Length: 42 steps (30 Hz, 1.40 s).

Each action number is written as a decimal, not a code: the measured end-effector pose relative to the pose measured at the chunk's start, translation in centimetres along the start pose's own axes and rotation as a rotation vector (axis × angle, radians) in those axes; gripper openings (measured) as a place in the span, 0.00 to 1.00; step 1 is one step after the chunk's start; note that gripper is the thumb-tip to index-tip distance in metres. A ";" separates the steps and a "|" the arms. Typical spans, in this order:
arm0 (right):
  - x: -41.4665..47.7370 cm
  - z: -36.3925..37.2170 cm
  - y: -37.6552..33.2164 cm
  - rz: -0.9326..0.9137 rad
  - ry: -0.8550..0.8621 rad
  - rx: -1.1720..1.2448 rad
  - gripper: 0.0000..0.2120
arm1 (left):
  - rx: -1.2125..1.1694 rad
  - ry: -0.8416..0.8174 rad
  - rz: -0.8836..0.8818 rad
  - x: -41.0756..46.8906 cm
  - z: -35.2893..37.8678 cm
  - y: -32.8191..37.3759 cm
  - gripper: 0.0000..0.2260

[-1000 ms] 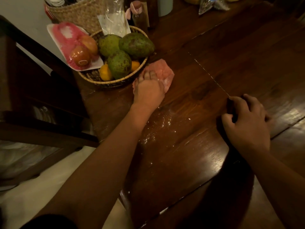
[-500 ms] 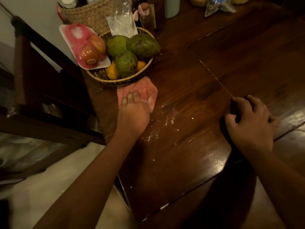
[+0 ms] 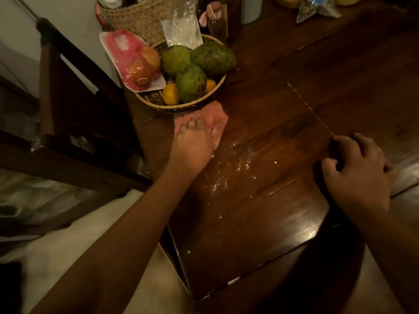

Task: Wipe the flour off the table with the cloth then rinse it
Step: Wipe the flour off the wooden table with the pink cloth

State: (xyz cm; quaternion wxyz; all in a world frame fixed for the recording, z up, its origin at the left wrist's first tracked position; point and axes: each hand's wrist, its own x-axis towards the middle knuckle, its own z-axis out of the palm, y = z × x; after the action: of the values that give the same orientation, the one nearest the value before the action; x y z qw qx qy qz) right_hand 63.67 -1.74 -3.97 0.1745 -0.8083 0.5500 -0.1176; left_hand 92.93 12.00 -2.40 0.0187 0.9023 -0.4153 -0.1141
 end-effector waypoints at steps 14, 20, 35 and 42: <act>0.2 0.3 -0.1 -0.004 0.011 0.000 0.26 | -0.154 0.251 -0.158 2.1 -3.0 -9.9 0.14; 0.3 0.2 0.0 -0.077 -0.091 -0.103 0.31 | -0.102 0.229 0.036 -2.6 0.2 -8.6 0.19; -2.3 0.7 0.0 -0.196 -0.205 -0.154 0.30 | -0.129 0.056 0.139 -1.8 -0.5 0.7 0.24; -10.7 0.8 -1.5 -0.134 -0.256 -0.212 0.35 | -0.105 0.002 0.155 -3.4 -0.7 1.7 0.24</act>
State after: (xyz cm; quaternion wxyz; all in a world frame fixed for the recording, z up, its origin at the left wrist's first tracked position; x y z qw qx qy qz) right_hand 61.28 8.79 -4.07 0.1485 -0.8653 0.4776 0.0336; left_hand 89.70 13.45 -0.81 0.0751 0.8652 -0.4775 -0.1332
